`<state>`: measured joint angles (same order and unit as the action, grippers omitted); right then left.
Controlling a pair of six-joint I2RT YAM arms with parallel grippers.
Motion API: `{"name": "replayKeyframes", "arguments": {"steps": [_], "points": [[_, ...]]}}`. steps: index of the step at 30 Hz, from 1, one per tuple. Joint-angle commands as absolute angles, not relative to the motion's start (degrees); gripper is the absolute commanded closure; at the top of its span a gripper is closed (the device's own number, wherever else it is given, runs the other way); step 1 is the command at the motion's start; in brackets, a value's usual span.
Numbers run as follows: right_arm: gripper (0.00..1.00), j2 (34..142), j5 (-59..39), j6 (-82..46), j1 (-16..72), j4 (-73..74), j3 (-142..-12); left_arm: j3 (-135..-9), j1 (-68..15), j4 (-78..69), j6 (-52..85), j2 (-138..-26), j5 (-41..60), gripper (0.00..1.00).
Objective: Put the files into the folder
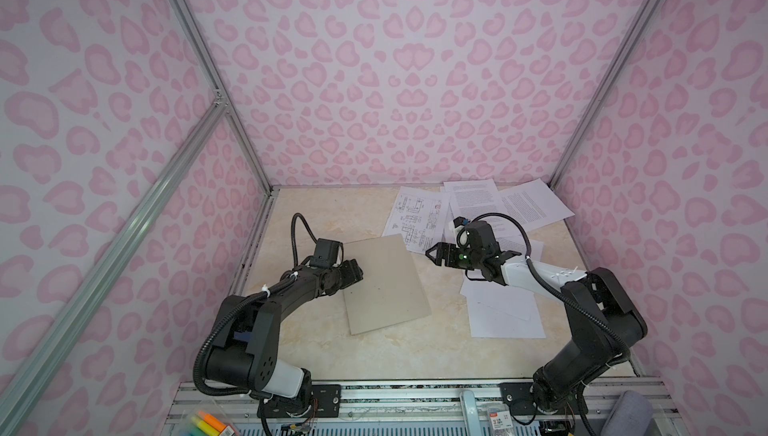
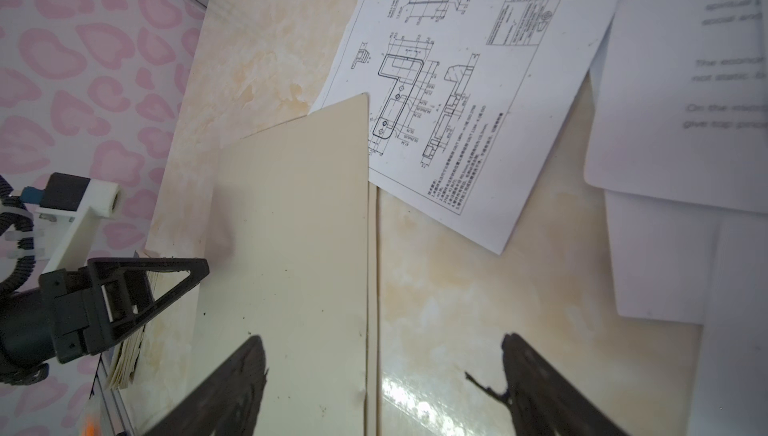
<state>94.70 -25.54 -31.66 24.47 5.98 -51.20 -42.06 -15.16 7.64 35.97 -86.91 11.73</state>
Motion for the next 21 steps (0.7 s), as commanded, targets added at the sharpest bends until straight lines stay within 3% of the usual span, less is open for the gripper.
{"name": "replayKeyframes", "arguments": {"steps": [1, 5, 12, 16, 21], "points": [[0.12, 94.6, -26.7, -31.7, 23.6, 6.0, -51.1, -44.1, -17.7, 3.5, 37.2, -89.5, 13.8, 0.26], [0.13, 95.4, -27.3, -31.1, 23.5, 4.6, -52.4, -45.1, -18.4, 2.2, 38.7, -92.1, 14.6, 0.37], [0.14, 98.4, -28.8, -30.7, 23.9, 3.4, -54.5, -44.8, -18.2, 3.9, 37.4, -90.9, 13.9, 0.44], [0.14, 101.1, -30.0, -29.8, 25.0, 2.1, -57.1, -43.7, -18.0, 4.2, 36.7, -90.7, 13.5, 0.56], [0.15, 105.5, -29.9, -27.9, 26.1, -0.6, -61.9, -42.9, -17.2, 3.9, 36.7, -91.4, 13.5, 0.63]]}}
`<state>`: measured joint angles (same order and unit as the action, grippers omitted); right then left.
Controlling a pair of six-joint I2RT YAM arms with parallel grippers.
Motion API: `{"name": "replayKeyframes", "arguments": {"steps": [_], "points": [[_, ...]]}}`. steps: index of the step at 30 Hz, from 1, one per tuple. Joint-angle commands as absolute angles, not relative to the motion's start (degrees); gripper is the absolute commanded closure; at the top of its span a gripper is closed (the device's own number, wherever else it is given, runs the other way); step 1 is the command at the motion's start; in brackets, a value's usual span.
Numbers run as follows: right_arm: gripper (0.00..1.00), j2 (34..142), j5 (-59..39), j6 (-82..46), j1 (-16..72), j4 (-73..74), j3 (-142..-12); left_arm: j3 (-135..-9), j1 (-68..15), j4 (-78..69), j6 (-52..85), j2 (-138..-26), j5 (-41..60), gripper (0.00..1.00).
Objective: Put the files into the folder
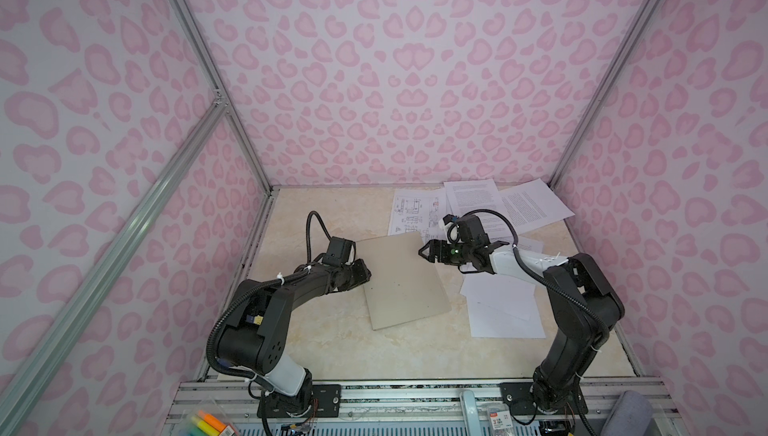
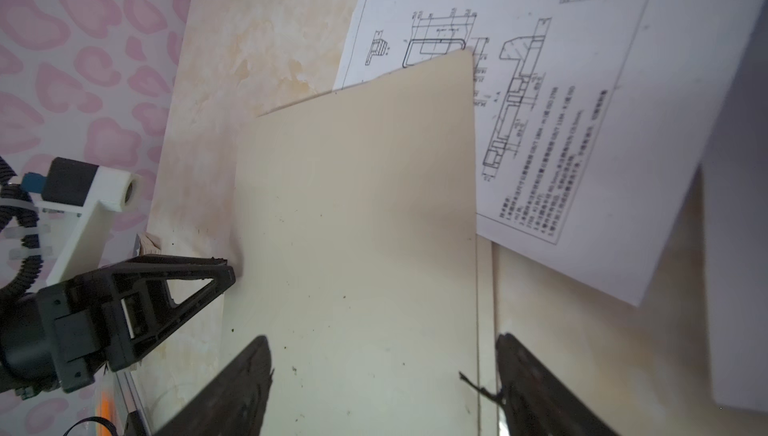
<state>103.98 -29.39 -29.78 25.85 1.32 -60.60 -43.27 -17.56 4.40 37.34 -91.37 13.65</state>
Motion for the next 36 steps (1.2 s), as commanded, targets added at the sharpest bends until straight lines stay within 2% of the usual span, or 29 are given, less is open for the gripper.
{"name": "replayKeyframes", "arguments": {"steps": [1, 3, 5, 19, 36], "points": [[0.15, 106.4, -29.7, -27.6, 26.1, -0.9, -62.9, -42.8, -17.3, 3.9, 36.7, -91.5, 13.4, 0.63], [0.16, 108.0, -28.9, -26.8, 26.3, -1.8, -65.0, -42.5, -17.0, 3.9, 36.5, -91.6, 13.2, 0.63], [0.16, 109.7, -27.7, -25.4, 26.3, -3.0, -67.7, -42.4, -16.8, 3.8, 36.3, -91.8, 13.5, 0.67], [0.16, 126.1, -28.9, -17.6, 25.8, -11.4, -90.2, -42.2, -16.7, 2.3, 36.3, -93.2, 14.9, 0.68], [0.17, 130.9, -29.2, -15.2, 25.2, -10.8, -92.9, -42.7, -16.7, 0.9, 37.0, -94.8, 15.9, 0.69]]}}
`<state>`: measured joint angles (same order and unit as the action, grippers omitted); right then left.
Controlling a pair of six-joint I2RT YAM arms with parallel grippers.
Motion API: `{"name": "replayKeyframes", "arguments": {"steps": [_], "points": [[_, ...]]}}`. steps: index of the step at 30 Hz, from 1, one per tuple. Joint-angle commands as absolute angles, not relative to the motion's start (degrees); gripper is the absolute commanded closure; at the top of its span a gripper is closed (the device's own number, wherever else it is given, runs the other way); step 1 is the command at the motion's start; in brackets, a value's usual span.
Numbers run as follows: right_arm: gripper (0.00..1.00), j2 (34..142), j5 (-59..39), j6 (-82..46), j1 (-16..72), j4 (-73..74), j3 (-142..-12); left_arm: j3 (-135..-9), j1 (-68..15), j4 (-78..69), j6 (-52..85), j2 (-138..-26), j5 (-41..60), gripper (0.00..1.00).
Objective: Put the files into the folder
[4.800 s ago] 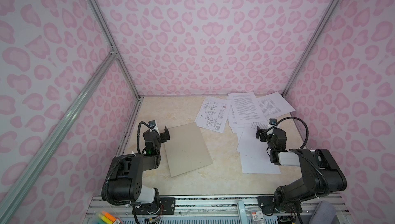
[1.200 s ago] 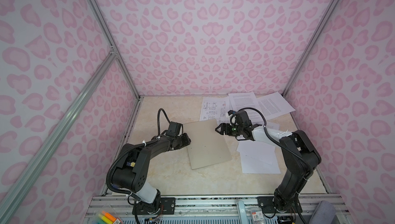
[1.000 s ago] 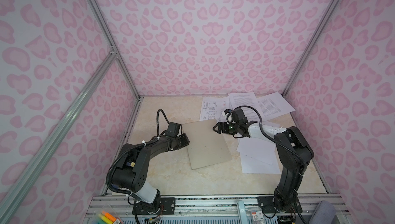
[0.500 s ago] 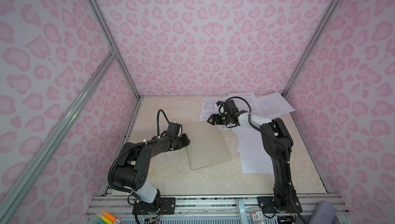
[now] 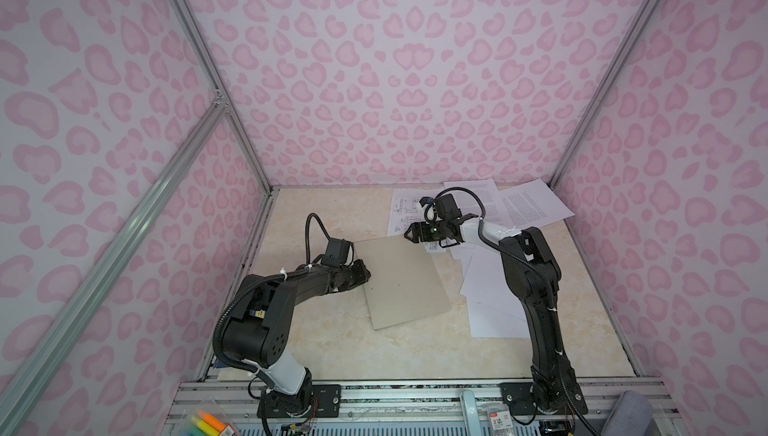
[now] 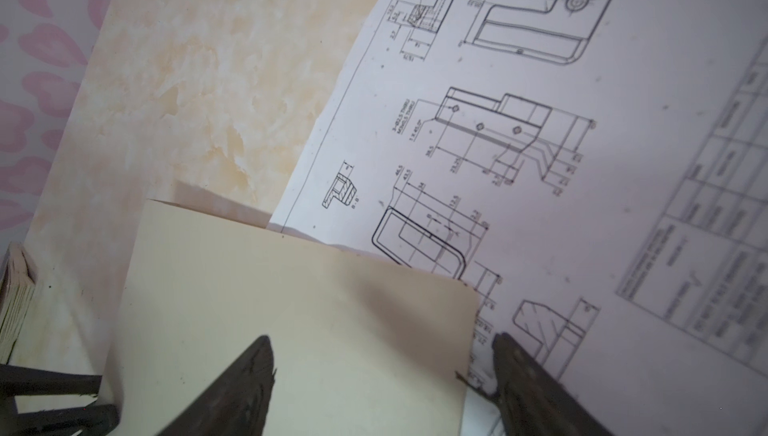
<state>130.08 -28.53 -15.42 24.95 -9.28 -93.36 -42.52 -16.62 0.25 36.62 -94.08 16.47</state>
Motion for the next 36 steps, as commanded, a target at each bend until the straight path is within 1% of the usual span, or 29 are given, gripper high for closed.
{"name": "replayKeyframes", "arguments": {"steps": [1, 3, 8, 15, 19, 20, 24, 28, 31, 36], "points": [[0.17, 130.7, -29.4, -15.5, 25.3, -10.5, -92.3, -42.7, -16.6, 0.8, 37.1, -94.9, 16.0, 0.69], [0.17, 130.4, -31.4, -16.4, 25.1, -9.7, -91.2, -43.0, -16.7, 0.4, 37.3, -95.3, 16.3, 0.69], [0.17, 130.4, -35.1, -17.3, 25.1, -13.1, -92.0, -43.2, -16.6, -0.6, 38.1, -96.4, 16.8, 0.69], [0.17, 132.3, -41.9, -17.4, 24.7, -22.0, -95.8, -43.7, -16.6, -1.9, 39.1, -97.8, 16.9, 0.7], [0.17, 131.5, -46.4, -21.5, 23.3, -17.7, -93.0, -43.9, -16.7, -2.2, 39.5, -98.9, 16.6, 0.71], [0.17, 129.6, -46.2, -21.9, 23.1, -17.1, -92.3, -44.0, -16.6, -2.1, 39.5, -99.1, 16.5, 0.71], [0.17, 123.9, -36.5, -17.8, 23.5, -22.7, -90.9, -43.8, -16.5, -1.9, 38.6, -98.3, 16.3, 0.71], [0.17, 120.1, -31.0, -17.3, 23.5, -25.1, -87.1, -43.8, -16.1, -1.7, 36.7, -97.1, 17.7, 0.71], [0.18, 117.9, -29.1, -17.0, 23.9, -24.8, -82.7, -43.9, -15.4, -2.4, 35.8, -97.3, 21.0, 0.74], [0.19, 117.9, -29.1, -16.6, 24.3, -24.7, -80.5, -44.0, -13.9, -4.9, 35.4, -98.3, 26.9, 0.83]]}}
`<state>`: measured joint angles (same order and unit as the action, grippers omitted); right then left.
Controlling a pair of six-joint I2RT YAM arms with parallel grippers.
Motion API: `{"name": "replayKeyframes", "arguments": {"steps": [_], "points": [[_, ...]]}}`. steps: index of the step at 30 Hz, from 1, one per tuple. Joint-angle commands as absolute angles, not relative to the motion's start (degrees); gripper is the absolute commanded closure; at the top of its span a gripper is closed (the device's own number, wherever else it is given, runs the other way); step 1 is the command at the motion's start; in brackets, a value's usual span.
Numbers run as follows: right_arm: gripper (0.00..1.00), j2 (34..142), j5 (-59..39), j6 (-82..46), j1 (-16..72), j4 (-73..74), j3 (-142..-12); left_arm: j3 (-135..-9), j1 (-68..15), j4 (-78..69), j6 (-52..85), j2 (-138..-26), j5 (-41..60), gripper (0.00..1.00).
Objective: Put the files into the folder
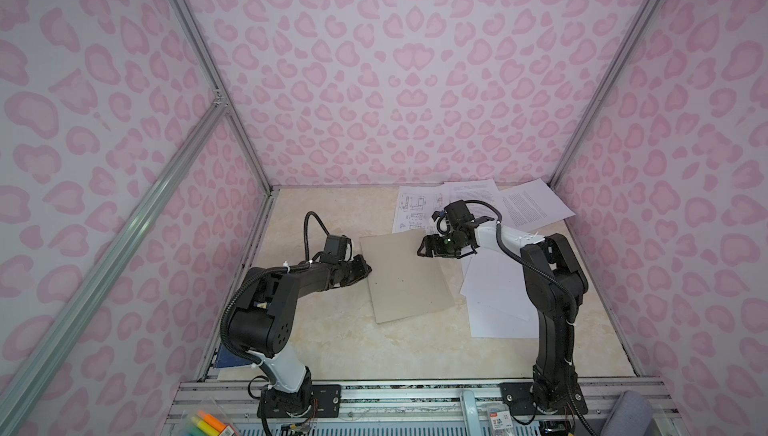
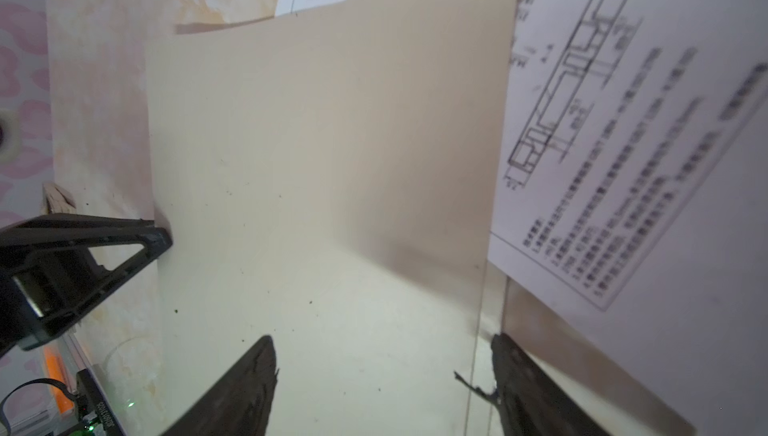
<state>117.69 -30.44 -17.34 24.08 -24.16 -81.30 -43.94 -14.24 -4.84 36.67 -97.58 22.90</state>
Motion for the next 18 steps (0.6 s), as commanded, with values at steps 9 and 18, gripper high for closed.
{"name": "replayKeyframes", "arguments": {"steps": [9, 18], "points": [[0.2, 117.7, -29.6, -17.1, 24.6, -24.8, -79.6, -45.0, -12.8, -4.2, 35.7, -100.2, 28.7, 0.87], [0.2, 115.0, -31.3, -18.6, 23.7, -23.8, -79.1, -44.1, -12.0, -3.5, 35.0, -100.9, 26.4, 0.94]]}}
